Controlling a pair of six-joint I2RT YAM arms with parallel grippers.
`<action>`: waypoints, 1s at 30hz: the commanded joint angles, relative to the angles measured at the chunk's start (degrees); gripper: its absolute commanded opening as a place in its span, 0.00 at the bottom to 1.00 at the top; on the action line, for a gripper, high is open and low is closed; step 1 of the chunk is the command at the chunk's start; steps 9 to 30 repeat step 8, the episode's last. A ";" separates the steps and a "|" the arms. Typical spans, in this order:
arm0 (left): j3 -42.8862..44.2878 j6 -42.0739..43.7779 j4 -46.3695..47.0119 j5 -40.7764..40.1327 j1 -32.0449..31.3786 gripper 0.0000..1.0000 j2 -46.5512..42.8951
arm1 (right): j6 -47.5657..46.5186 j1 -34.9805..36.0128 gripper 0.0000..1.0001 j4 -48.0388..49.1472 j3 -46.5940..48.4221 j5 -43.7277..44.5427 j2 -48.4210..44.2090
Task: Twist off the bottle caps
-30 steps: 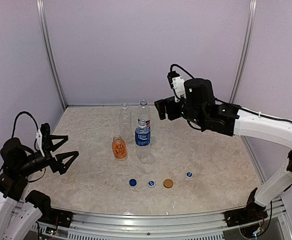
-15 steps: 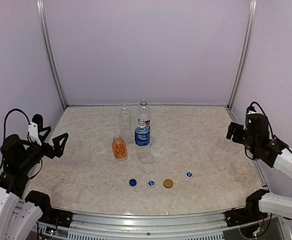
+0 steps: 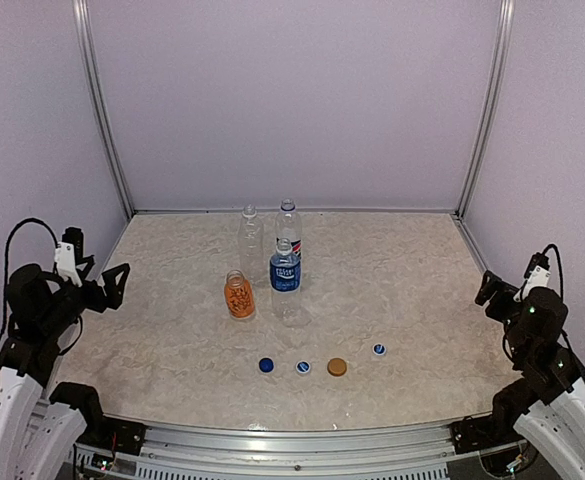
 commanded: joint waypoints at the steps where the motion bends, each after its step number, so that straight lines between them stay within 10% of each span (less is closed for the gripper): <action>1: -0.62 -0.27 -0.49 1.85 1.74 0.99 0.35 | 4.33 -0.48 0.99 -0.23 -2.24 8.56 -4.48; 30: -0.53 -0.45 -1.46 4.54 3.18 0.99 0.98 | 5.86 -0.48 0.99 -0.37 -2.87 9.55 -4.10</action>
